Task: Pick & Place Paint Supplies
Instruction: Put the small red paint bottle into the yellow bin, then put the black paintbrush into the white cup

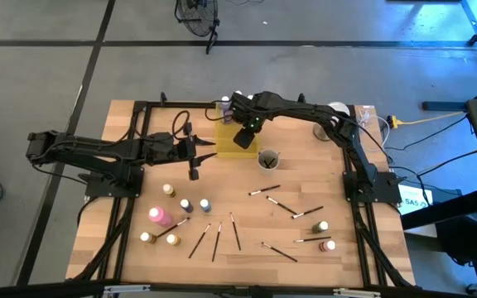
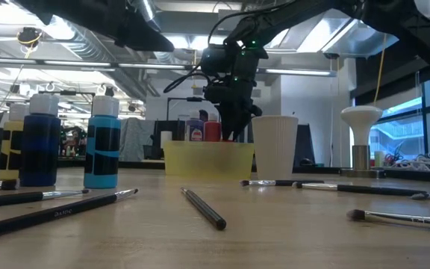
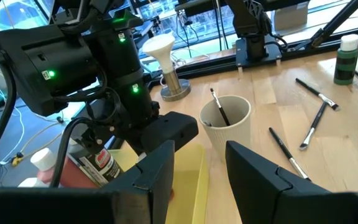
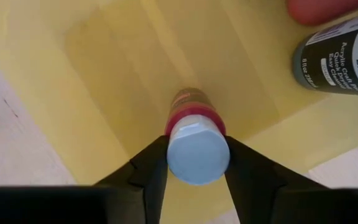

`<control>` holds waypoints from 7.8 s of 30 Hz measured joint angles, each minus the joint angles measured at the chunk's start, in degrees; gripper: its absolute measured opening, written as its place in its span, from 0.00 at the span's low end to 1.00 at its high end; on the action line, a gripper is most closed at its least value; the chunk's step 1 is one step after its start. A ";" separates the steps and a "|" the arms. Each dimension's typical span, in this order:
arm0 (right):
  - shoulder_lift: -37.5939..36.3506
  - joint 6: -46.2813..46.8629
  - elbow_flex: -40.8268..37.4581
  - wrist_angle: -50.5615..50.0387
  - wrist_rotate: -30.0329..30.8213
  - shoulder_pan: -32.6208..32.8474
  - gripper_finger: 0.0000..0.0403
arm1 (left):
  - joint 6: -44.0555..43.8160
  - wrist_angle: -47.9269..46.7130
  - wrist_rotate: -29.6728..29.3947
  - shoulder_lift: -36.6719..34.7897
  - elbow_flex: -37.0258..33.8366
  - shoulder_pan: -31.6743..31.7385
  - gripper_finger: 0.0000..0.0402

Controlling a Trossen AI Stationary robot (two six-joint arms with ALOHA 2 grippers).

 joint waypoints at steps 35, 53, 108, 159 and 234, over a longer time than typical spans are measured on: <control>0.24 0.24 12.57 -17.86 0.09 1.64 0.49 | -0.03 -1.13 0.02 0.00 0.01 -0.02 0.35; -1.77 -2.15 16.14 -28.96 -4.49 15.34 0.49 | -1.37 -2.78 0.32 0.00 0.02 -0.02 0.35; -4.90 17.14 12.02 -28.98 11.12 26.25 0.49 | -5.75 12.50 12.49 -5.91 0.00 -10.42 0.35; 4.56 48.53 11.93 -17.16 -1.20 52.40 0.46 | 2.58 7.37 11.97 -7.77 0.00 -26.23 0.35; 4.61 42.62 -3.23 -4.06 0.24 51.19 0.38 | 1.16 4.92 12.26 -7.23 0.00 -26.27 0.35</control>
